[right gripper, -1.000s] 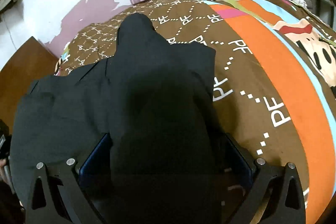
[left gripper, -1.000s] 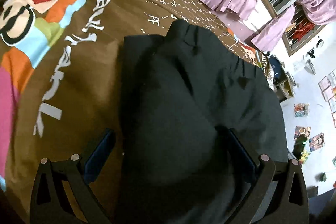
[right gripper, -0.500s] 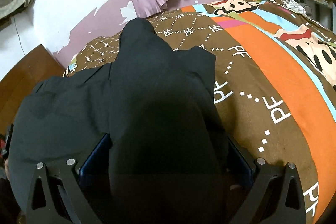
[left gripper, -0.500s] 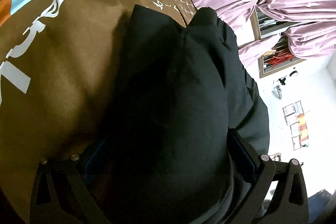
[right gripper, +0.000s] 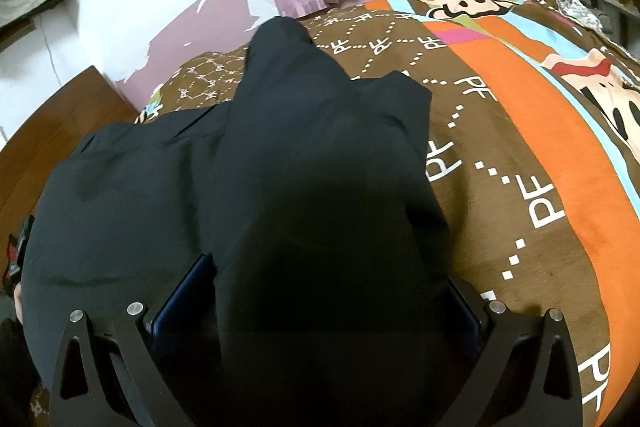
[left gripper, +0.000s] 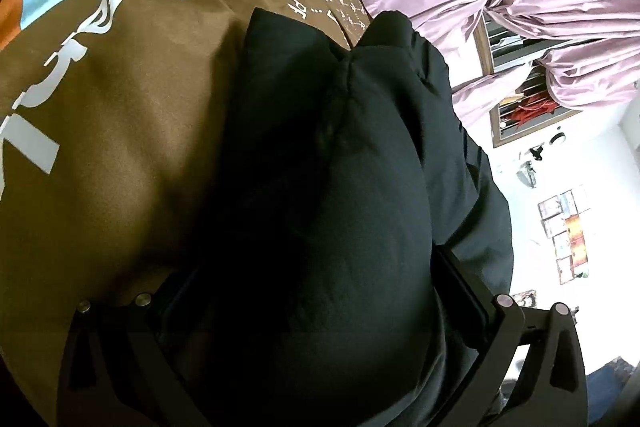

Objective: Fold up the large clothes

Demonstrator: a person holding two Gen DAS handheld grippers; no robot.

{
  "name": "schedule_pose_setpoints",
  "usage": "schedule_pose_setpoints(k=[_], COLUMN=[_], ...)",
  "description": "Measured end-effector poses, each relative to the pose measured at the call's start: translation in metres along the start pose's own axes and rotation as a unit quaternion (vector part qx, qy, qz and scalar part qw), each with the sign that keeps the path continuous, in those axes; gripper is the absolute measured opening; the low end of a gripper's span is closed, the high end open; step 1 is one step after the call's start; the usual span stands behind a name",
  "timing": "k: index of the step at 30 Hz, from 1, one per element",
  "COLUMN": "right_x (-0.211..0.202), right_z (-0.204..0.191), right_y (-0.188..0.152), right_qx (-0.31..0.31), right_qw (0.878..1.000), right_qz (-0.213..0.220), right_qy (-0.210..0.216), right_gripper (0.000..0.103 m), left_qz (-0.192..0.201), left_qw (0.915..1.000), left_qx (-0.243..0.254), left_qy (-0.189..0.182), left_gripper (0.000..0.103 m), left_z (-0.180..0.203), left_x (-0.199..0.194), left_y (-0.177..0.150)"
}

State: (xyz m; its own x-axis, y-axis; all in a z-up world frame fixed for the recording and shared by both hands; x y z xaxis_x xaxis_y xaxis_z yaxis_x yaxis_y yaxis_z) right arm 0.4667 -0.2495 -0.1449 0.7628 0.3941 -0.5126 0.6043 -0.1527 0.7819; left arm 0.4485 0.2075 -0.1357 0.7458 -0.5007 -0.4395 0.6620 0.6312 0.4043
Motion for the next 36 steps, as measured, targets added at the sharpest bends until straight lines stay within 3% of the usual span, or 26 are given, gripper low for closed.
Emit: schedule_pose_setpoints(k=[5,8,13,17,19,24,30,33,36], right_x=[-0.005,-0.010,-0.019,-0.033,-0.043,-0.075,-0.126,-0.134,-0.122], right_z=[-0.006,-0.004,-0.011,-0.020,-0.027,-0.038,0.005,0.034,0.061], right_y=[0.004,0.008,0.016,0.029,0.038,0.069,0.117,0.120,0.110], right_qx=[-0.003,0.017,0.018,0.009,0.002,-0.021,-0.003,0.009,0.040], right_qw=[1.000,1.000,0.999,0.997,0.995,0.987,0.972,0.970,0.974], right_qz=[0.011,0.019,0.035,0.070,0.090,0.153,0.236,0.241,0.217], right_qy=[0.009,0.013,0.023,0.027,0.038,0.049,0.009,-0.024,-0.046], right_gripper=[0.074,0.057,0.033,0.018,0.015,0.012,0.012,0.012,0.012], left_qz=[0.029,0.054,0.074,0.111,0.129,0.170,0.177,0.172,0.152], left_qw=[0.9975,0.9921,0.9848,0.9692,0.9621,0.9517,0.9610,0.9621,0.9607], left_qx=[0.032,0.073,0.087,0.141,0.160,0.195,0.189,0.198,0.221], left_qy=[0.056,0.087,0.131,0.169,0.179,0.165,0.098,0.073,0.072], left_gripper=[0.101,0.087,0.059,0.035,0.026,0.019,0.018,0.018,0.018], left_z=[0.011,0.025,0.036,0.062,0.079,0.131,0.186,0.210,0.226], left_x=[-0.008,-0.013,-0.018,-0.030,-0.033,-0.034,-0.004,0.015,0.033], left_y=[-0.002,-0.005,-0.013,-0.020,-0.026,-0.039,-0.063,-0.078,-0.087])
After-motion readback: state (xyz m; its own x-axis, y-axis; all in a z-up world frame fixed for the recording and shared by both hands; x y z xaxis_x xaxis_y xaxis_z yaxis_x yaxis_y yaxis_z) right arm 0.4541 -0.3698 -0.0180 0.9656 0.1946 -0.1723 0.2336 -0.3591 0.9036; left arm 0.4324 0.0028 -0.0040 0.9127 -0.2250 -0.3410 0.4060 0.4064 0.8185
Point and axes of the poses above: each gripper's, at about its wrist camera, not at the fingertips, and x roughly the way its jaws point, z to its right, y to its top, the point moved 10 cm from there along x, roughly the way its jaws point, and after that the axes turned 14 degrees about z, right-handed, at the moved point
